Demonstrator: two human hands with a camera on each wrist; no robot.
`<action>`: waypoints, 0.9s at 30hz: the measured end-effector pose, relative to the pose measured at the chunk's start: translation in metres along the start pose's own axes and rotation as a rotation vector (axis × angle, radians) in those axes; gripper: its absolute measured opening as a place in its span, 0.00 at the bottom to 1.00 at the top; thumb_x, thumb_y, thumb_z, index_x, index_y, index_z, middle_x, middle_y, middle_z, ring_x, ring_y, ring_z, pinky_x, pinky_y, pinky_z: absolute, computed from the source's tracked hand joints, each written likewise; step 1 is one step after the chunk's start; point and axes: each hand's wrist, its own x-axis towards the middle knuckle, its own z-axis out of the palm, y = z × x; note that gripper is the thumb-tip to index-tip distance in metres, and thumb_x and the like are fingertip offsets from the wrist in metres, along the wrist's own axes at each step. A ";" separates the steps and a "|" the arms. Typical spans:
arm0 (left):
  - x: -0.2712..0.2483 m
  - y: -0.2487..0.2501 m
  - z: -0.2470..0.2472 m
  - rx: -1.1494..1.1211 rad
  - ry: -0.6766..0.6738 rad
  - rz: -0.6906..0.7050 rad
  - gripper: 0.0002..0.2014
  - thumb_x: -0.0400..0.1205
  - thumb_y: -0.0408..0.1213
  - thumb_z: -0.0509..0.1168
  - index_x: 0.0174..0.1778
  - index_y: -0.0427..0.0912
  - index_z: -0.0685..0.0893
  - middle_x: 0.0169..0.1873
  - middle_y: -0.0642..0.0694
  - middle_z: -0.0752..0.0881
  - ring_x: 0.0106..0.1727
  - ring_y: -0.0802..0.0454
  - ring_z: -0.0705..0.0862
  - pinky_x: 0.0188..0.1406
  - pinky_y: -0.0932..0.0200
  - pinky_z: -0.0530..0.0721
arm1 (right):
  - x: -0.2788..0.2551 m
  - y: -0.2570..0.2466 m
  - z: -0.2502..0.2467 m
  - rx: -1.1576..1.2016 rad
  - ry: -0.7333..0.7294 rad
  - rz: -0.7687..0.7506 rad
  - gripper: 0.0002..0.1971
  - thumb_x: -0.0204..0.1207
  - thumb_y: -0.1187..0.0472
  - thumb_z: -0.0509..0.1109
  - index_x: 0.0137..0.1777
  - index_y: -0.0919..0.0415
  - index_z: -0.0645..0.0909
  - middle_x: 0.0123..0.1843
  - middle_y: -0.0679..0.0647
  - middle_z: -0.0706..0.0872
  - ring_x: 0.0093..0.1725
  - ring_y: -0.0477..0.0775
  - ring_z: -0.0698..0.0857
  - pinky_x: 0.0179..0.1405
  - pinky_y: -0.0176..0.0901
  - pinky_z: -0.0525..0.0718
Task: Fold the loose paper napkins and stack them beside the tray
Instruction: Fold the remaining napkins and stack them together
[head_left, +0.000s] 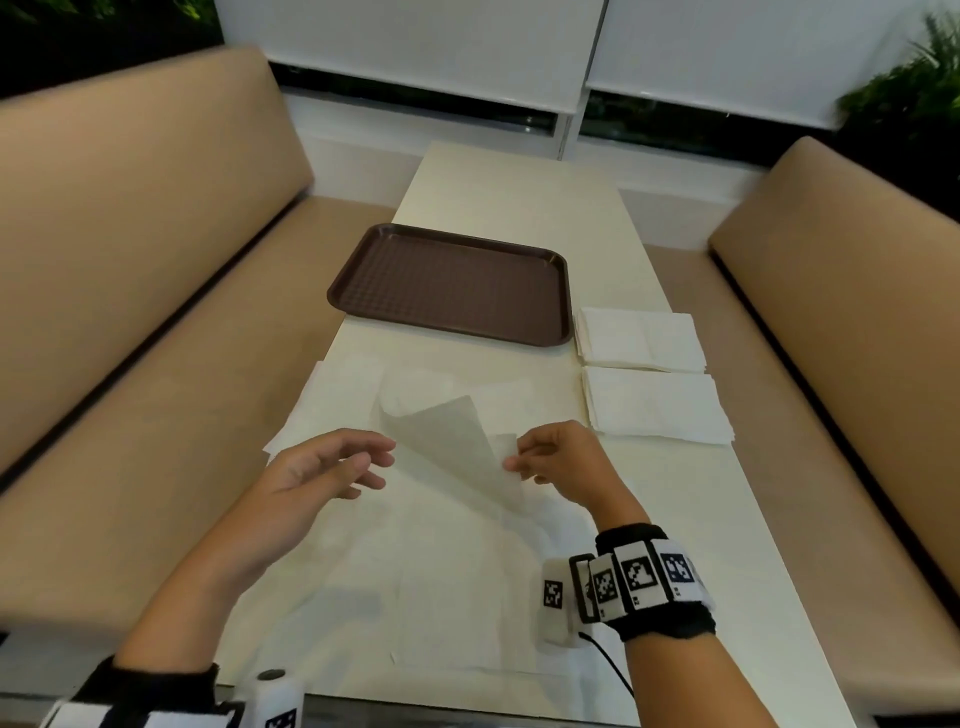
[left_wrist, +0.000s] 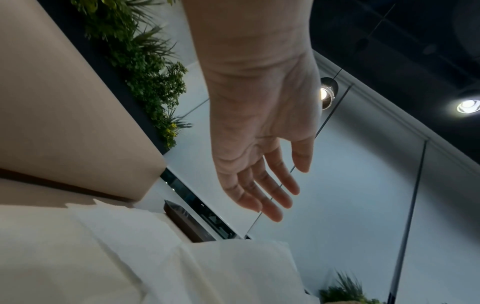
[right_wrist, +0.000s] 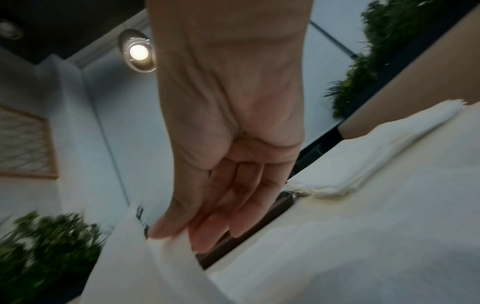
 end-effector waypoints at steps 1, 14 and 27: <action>0.002 0.001 0.001 -0.036 -0.012 0.007 0.22 0.67 0.64 0.71 0.50 0.55 0.89 0.51 0.48 0.89 0.51 0.50 0.88 0.53 0.55 0.80 | 0.000 0.002 -0.002 0.043 0.008 -0.009 0.03 0.70 0.64 0.79 0.39 0.60 0.88 0.36 0.56 0.90 0.35 0.47 0.86 0.34 0.30 0.80; 0.034 0.025 0.027 -0.513 -0.130 -0.494 0.37 0.75 0.63 0.55 0.61 0.31 0.82 0.54 0.30 0.87 0.50 0.38 0.90 0.44 0.56 0.90 | -0.025 -0.048 0.009 0.097 0.279 -0.439 0.06 0.80 0.55 0.68 0.42 0.51 0.83 0.43 0.41 0.86 0.48 0.39 0.84 0.54 0.35 0.81; 0.050 0.039 0.028 -0.628 -0.099 -0.519 0.22 0.70 0.35 0.68 0.61 0.34 0.84 0.54 0.34 0.89 0.48 0.38 0.90 0.52 0.42 0.87 | -0.044 -0.038 -0.013 0.262 0.006 -0.181 0.31 0.67 0.34 0.71 0.70 0.34 0.70 0.79 0.42 0.64 0.79 0.40 0.62 0.69 0.35 0.68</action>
